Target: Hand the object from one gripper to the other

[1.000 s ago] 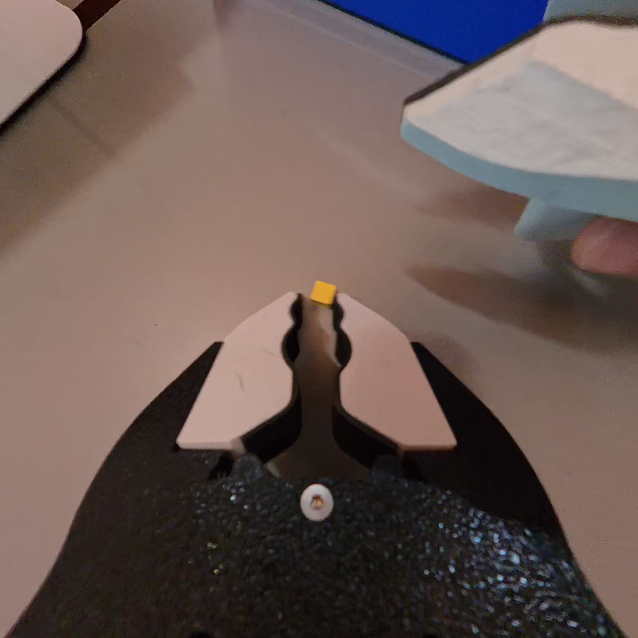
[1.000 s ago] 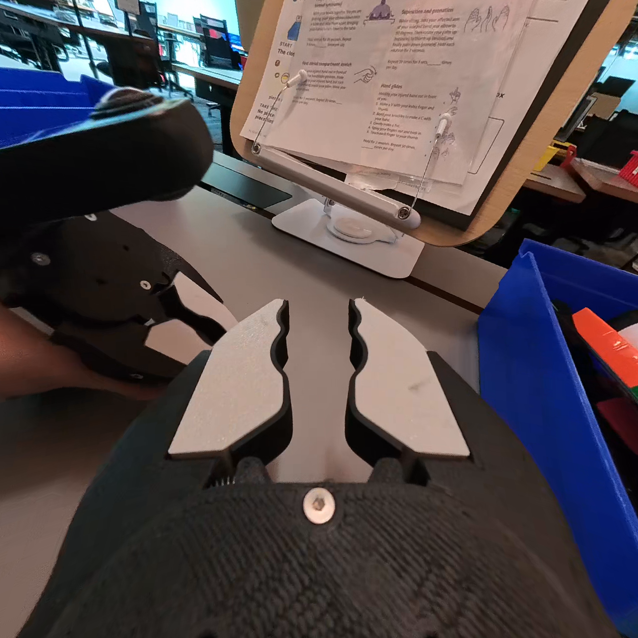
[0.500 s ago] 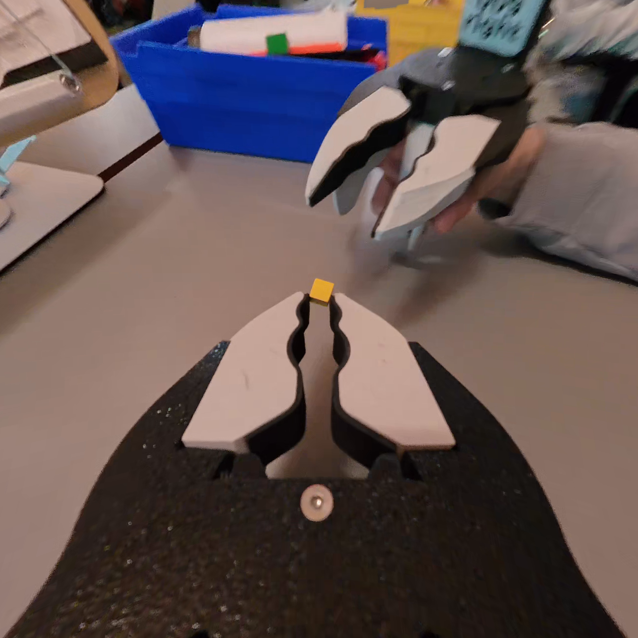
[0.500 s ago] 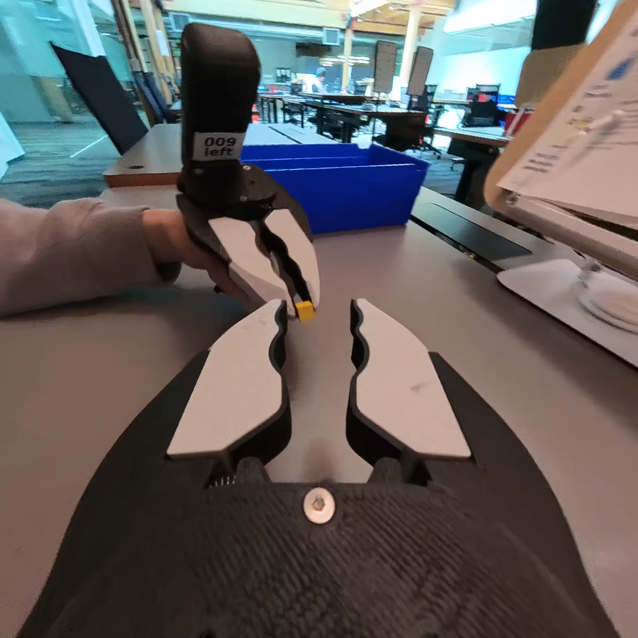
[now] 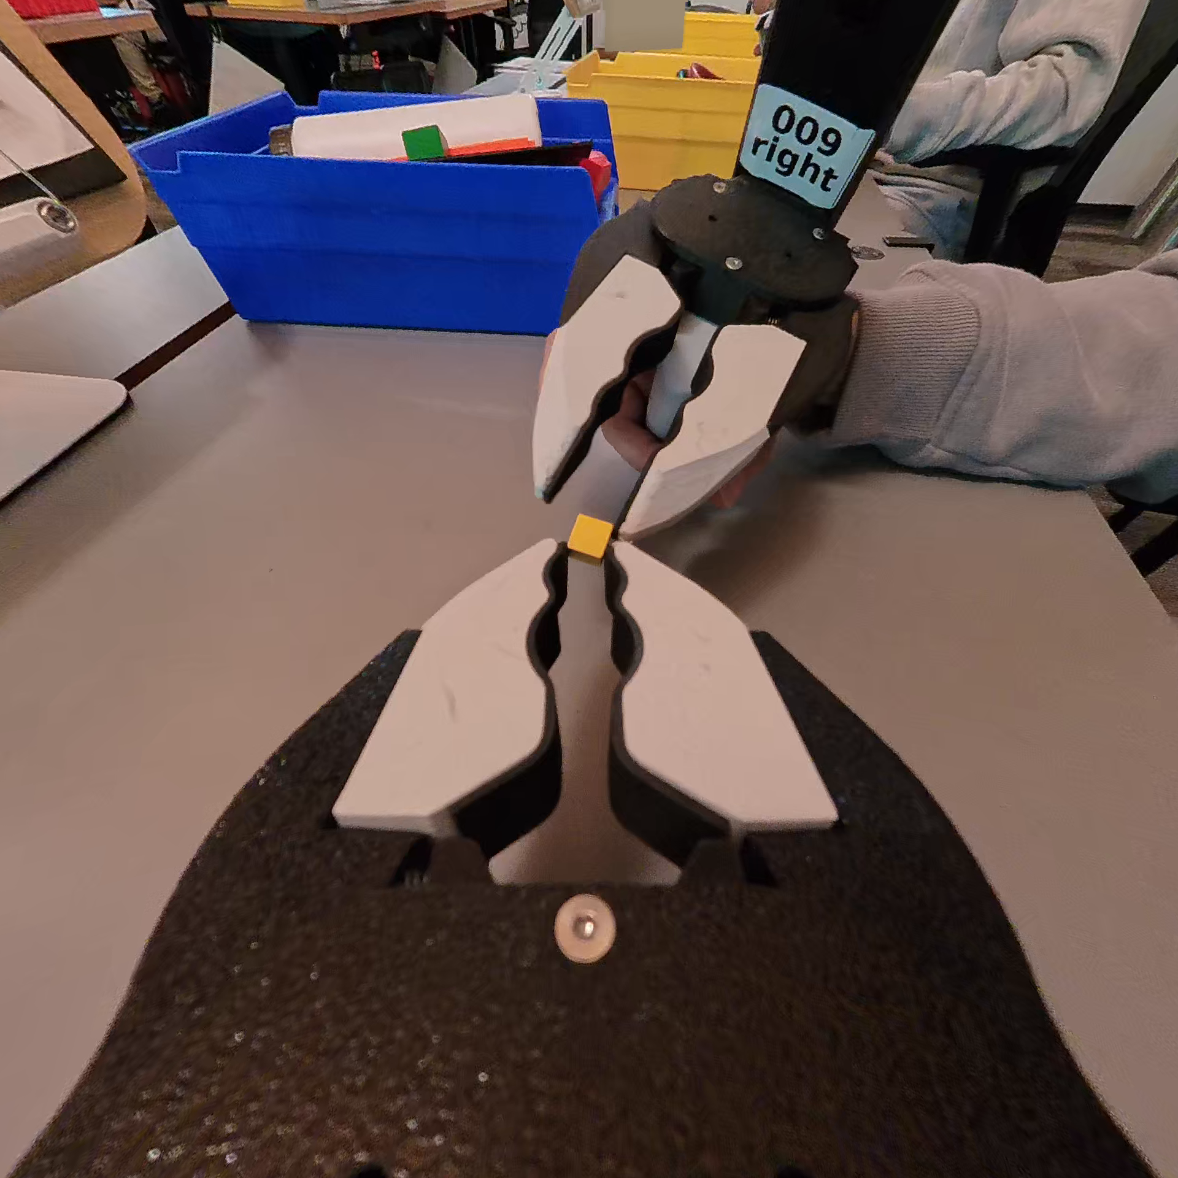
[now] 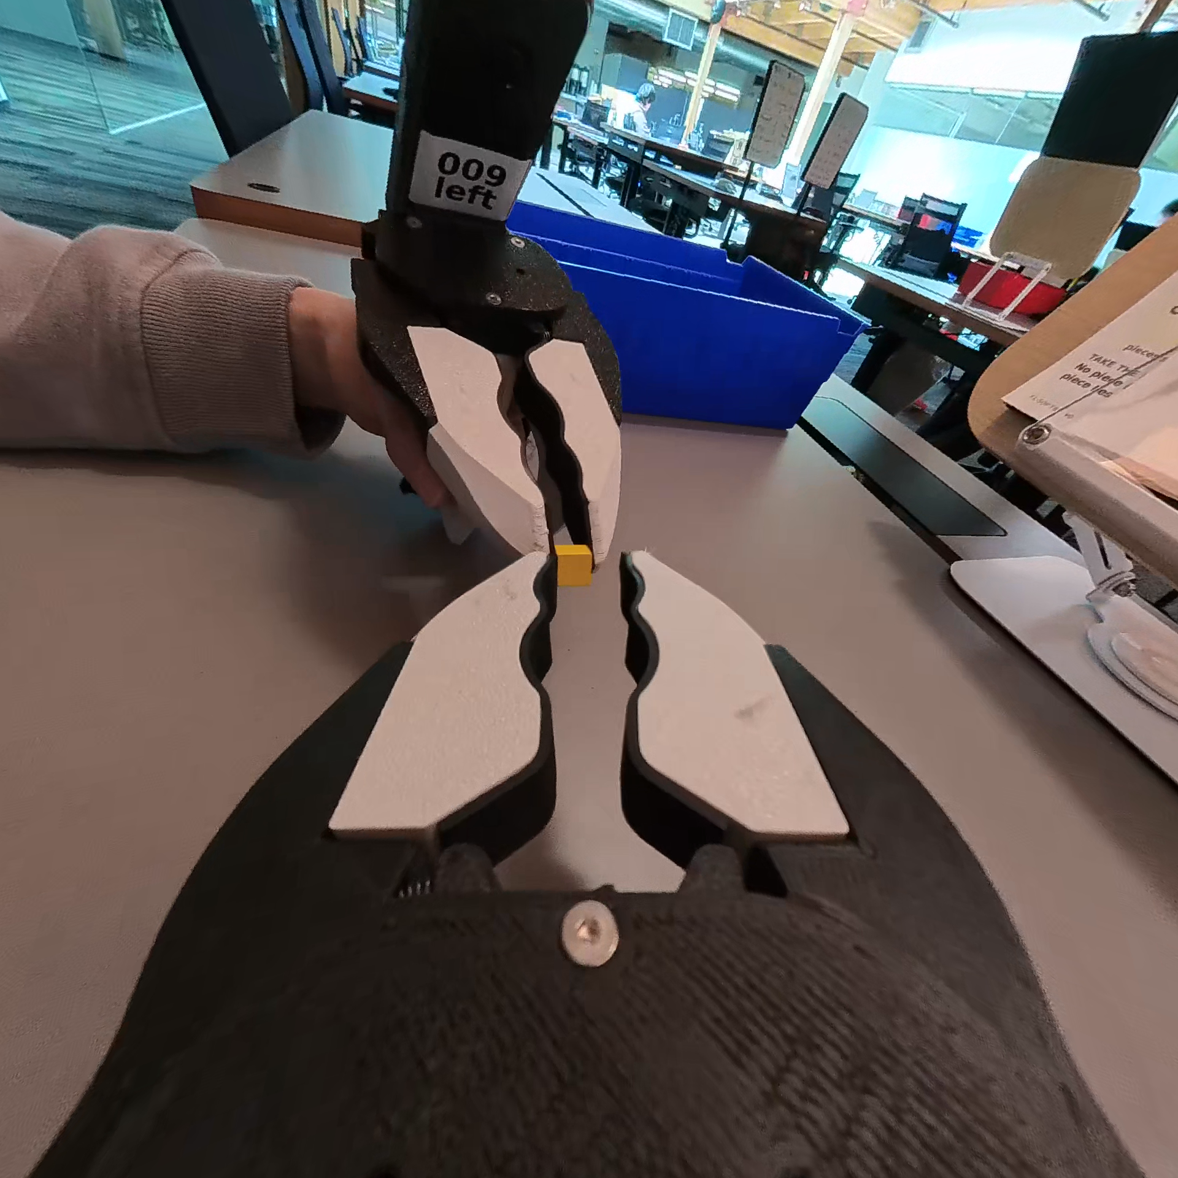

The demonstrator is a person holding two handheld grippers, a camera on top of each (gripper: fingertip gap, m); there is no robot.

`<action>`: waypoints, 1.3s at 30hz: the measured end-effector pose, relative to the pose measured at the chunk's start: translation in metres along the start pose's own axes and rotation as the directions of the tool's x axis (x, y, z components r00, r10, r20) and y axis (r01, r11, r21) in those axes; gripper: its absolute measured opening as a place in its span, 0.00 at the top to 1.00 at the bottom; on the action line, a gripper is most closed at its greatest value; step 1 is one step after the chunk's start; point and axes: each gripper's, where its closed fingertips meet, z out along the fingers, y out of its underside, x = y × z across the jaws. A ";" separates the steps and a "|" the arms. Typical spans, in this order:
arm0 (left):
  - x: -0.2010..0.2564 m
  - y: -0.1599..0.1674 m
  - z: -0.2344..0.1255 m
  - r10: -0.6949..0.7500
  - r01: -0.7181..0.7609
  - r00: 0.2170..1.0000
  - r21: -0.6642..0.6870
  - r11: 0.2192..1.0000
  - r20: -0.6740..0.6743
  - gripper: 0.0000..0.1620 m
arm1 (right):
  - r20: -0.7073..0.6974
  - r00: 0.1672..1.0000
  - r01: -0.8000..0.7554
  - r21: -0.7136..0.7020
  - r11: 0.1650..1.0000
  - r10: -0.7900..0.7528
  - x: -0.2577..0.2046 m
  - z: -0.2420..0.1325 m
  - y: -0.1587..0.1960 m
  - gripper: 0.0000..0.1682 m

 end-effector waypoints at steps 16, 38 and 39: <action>0.003 -0.001 -0.002 0.058 -0.058 0.998 0.032 0.998 -0.010 0.94 | 0.043 0.992 0.117 -0.045 0.992 -0.115 -0.008 0.000 0.004 0.94; -0.030 -0.015 0.000 -0.265 0.231 0.941 0.171 0.958 0.211 0.89 | -0.214 0.551 0.638 -0.515 0.573 -0.806 0.029 0.002 0.004 0.94; -0.030 -0.016 0.000 -0.264 0.230 0.942 0.174 0.957 0.206 0.91 | -0.211 0.549 0.642 -0.513 0.570 -0.809 0.028 0.002 0.003 0.94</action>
